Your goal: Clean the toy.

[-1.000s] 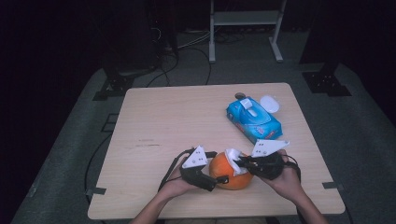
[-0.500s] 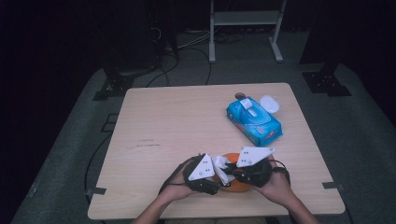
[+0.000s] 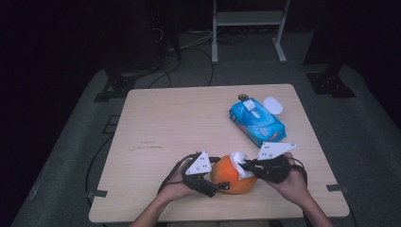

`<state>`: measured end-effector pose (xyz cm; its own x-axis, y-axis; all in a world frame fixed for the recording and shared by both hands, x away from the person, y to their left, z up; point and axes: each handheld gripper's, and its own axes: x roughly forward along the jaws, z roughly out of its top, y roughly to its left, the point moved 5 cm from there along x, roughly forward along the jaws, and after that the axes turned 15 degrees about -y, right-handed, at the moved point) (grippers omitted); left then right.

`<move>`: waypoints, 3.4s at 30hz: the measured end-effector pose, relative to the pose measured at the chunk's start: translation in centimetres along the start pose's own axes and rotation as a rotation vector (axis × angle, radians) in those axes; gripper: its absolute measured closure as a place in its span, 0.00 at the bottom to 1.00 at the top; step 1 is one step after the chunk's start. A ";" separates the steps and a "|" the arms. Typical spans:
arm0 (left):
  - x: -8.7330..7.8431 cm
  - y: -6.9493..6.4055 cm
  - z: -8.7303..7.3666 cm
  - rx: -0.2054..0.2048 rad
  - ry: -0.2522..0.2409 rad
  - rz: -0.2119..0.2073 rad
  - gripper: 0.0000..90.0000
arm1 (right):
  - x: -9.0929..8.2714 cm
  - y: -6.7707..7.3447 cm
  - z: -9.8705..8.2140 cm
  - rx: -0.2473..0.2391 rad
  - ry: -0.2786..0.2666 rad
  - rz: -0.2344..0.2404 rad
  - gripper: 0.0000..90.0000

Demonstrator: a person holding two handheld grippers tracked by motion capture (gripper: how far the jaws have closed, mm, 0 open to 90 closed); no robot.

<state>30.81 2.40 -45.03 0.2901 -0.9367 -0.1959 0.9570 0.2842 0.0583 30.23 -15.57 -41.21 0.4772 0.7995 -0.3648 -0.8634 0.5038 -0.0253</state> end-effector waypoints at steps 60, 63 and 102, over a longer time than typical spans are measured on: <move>-0.8 0.6 -1.3 -0.038 0.021 -0.001 0.29 | -0.8 -0.6 -0.9 0.000 0.050 0.038 0.94; -0.8 0.8 -1.4 -0.050 0.020 0.000 0.29 | -1.3 -1.2 -1.5 0.027 0.059 0.032 0.94; -0.7 0.3 -0.8 -0.070 0.034 -0.021 0.18 | -0.9 -0.8 -1.2 0.038 0.047 0.075 0.94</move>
<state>30.86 3.35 -45.69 0.2686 -0.9356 -0.2293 0.9601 0.2793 -0.0149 30.29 -17.07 -42.01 0.4021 0.8199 -0.4076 -0.8894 0.4554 0.0387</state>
